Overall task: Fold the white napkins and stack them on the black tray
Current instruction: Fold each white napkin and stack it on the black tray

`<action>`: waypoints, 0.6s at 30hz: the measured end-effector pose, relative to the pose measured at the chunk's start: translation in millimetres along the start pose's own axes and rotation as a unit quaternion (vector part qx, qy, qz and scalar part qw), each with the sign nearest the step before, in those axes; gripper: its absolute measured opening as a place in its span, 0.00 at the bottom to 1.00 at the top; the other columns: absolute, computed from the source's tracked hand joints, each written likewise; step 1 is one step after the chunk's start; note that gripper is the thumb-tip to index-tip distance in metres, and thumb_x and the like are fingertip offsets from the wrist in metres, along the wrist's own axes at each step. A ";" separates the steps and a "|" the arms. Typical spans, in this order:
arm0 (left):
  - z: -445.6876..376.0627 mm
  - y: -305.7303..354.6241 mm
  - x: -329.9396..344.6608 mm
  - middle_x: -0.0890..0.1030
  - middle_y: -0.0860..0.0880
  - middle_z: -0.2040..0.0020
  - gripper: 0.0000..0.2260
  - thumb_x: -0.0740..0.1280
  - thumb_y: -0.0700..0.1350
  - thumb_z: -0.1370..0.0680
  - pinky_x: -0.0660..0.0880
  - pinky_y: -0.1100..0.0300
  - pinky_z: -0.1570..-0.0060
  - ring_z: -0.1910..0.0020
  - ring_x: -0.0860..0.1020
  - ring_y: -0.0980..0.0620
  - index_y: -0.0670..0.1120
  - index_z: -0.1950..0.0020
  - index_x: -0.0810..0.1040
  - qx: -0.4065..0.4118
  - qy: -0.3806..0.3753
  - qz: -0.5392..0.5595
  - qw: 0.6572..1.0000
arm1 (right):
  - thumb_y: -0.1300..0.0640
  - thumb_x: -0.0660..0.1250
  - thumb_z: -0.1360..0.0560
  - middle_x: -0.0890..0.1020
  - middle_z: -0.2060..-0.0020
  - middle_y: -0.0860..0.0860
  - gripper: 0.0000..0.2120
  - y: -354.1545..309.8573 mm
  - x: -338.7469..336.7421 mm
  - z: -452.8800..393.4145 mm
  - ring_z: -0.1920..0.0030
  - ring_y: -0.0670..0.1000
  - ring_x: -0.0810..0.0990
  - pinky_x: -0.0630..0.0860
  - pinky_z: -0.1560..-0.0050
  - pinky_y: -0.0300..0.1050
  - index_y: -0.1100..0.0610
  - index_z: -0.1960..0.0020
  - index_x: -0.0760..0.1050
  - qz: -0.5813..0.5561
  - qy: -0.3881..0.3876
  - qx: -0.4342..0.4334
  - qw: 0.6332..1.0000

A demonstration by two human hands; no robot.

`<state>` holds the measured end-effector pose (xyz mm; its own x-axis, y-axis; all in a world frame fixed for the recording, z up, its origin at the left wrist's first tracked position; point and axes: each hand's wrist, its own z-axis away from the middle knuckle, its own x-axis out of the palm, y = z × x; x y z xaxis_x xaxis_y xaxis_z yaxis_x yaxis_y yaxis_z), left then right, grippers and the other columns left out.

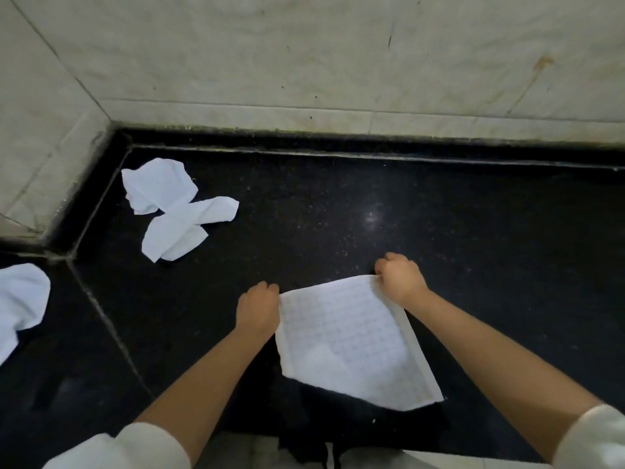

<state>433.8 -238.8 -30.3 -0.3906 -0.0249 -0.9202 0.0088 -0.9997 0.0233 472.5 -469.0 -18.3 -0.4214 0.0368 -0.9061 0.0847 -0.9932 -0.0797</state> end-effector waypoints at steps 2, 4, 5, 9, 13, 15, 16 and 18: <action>-1.5 -2.6 -6.2 0.75 0.45 0.42 0.10 0.57 0.39 0.21 0.73 0.57 0.44 0.46 0.76 0.48 0.43 0.43 0.75 0.008 -0.010 0.027 1.000 | 0.66 0.56 0.25 0.74 0.43 0.58 0.11 -1.9 -6.8 -1.1 0.42 0.58 0.73 0.69 0.42 0.49 0.61 0.46 0.73 -0.014 -0.004 0.008 1.000; -3.7 -5.4 -23.7 0.76 0.43 0.44 0.10 0.57 0.39 0.21 0.73 0.57 0.48 0.48 0.77 0.47 0.41 0.46 0.77 0.013 0.007 0.090 0.996 | 0.65 0.58 0.25 0.76 0.45 0.57 0.10 -2.8 -23.8 -1.5 0.44 0.57 0.75 0.70 0.43 0.49 0.61 0.46 0.74 -0.032 0.023 0.011 0.999; -6.4 -6.3 -38.4 0.76 0.42 0.45 0.10 0.58 0.39 0.21 0.73 0.56 0.49 0.49 0.77 0.46 0.41 0.46 0.78 0.018 0.032 0.127 0.991 | 0.64 0.58 0.25 0.77 0.46 0.58 0.10 -2.6 -37.8 -1.4 0.45 0.58 0.75 0.70 0.43 0.49 0.61 0.47 0.75 -0.060 0.056 0.016 0.996; -15.0 -2.7 -119.4 0.78 0.40 0.50 0.10 0.59 0.39 0.21 0.68 0.57 0.54 0.49 0.76 0.42 0.39 0.49 0.80 0.058 0.187 0.240 0.951 | 0.64 0.59 0.25 0.80 0.51 0.61 0.08 0.4 -111.2 6.9 0.48 0.61 0.76 0.71 0.47 0.51 0.64 0.51 0.76 -0.157 0.247 0.031 0.956; -12.9 3.8 -176.7 0.80 0.40 0.50 0.11 0.58 0.40 0.21 0.64 0.60 0.55 0.48 0.76 0.42 0.38 0.48 0.79 0.066 0.327 0.312 0.890 | 0.65 0.60 0.26 0.80 0.55 0.64 0.07 0.1 -157.2 23.7 0.51 0.63 0.76 0.71 0.52 0.53 0.67 0.53 0.76 -0.192 0.381 0.013 0.904; -7.6 3.5 -181.9 0.80 0.39 0.49 0.11 0.58 0.40 0.21 0.65 0.60 0.54 0.48 0.76 0.42 0.38 0.48 0.78 0.056 0.362 0.328 0.871 | 0.65 0.61 0.27 0.80 0.56 0.64 0.06 0.7 -160.5 32.7 0.52 0.63 0.76 0.70 0.53 0.52 0.67 0.54 0.75 -0.186 0.401 -0.002 0.897; -4.8 1.5 -179.0 0.80 0.39 0.49 0.11 0.59 0.40 0.21 0.65 0.59 0.54 0.48 0.76 0.42 0.37 0.47 0.78 0.060 0.365 0.317 0.873 | 0.66 0.61 0.27 0.80 0.57 0.64 0.06 1.3 -157.7 37.4 0.53 0.62 0.76 0.69 0.54 0.50 0.67 0.55 0.75 -0.176 0.404 -0.018 0.897; 0.9 -7.1 -165.9 0.80 0.39 0.48 0.10 0.59 0.40 0.21 0.68 0.56 0.51 0.46 0.76 0.41 0.38 0.46 0.78 0.084 0.338 0.269 0.898 | 0.67 0.62 0.29 0.80 0.58 0.64 0.05 3.3 -143.6 46.7 0.54 0.62 0.75 0.67 0.56 0.48 0.68 0.57 0.76 -0.153 0.379 -0.054 0.911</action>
<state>497.7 -227.6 122.5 0.2774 -0.5562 -0.7834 -0.1331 -0.8298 0.5420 491.1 -482.8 130.9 0.3012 0.4166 -0.8578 0.1737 -0.9084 -0.3802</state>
